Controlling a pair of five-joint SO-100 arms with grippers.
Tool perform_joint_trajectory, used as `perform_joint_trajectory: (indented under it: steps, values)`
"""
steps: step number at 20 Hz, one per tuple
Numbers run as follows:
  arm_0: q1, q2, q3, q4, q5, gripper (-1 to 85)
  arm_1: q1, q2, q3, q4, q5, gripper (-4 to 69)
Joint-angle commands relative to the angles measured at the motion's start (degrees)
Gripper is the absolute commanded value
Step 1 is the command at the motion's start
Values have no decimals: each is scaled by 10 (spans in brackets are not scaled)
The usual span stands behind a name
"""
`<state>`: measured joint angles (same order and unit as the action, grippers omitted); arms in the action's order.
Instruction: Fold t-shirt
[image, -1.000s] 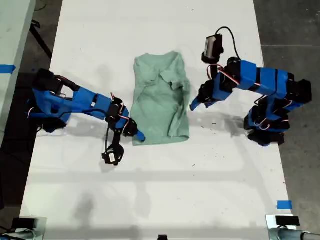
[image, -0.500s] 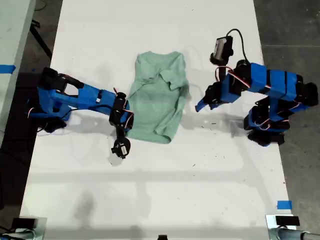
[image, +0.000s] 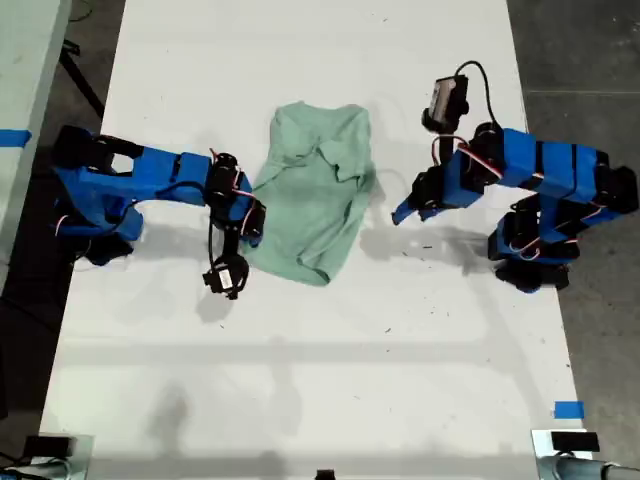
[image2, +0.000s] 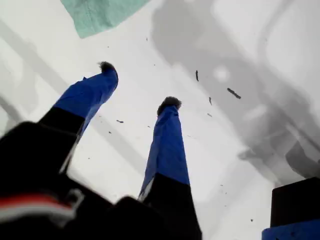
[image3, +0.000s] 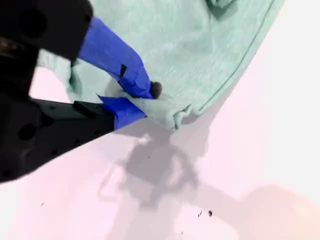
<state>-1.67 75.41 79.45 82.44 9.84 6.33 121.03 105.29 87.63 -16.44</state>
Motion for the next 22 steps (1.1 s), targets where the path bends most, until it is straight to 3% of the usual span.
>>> perform_joint_trajectory:
  steps: [1, 6, 7, 9, 11, 13, 22]
  values:
    - [-2, -70, -151, -16, 65, 0, -7, 24, -2, -14, 8, 215]
    - [9, -258, -354, 25, 70, 8, -11, 25, 4, -17, 13, 211]
    - [8, -263, -353, 30, 70, 44, -12, 26, 7, -18, 15, 210]
    - [5, -257, -353, 51, 78, 246, -12, 28, 12, -25, 14, 208]
    - [5, -218, -352, 78, 97, 328, -11, 28, 15, -32, 11, 207]
    - [2, -156, -351, 116, 116, 360, -9, 28, 16, -33, 10, 206]
    - [-106, 43, -319, 287, 186, 363, -7, 29, 14, -37, 11, 203]
